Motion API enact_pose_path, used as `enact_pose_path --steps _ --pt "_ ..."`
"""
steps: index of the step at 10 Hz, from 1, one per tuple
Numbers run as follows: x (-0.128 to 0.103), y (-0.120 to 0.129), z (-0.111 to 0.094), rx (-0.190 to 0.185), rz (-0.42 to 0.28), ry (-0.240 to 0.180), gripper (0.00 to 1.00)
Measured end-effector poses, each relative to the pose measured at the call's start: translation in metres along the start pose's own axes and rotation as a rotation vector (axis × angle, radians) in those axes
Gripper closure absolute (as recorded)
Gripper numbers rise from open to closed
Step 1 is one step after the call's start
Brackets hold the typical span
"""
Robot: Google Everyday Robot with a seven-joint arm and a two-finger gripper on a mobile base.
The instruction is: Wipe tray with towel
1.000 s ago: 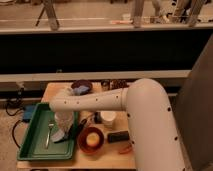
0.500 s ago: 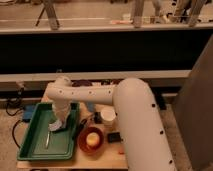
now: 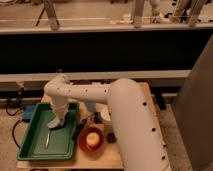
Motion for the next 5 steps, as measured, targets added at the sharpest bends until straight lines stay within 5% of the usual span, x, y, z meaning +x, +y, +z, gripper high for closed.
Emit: enact_pose_path --steps 5 --pt "-0.043 0.029 0.008 -0.003 -0.004 -0.004 1.00"
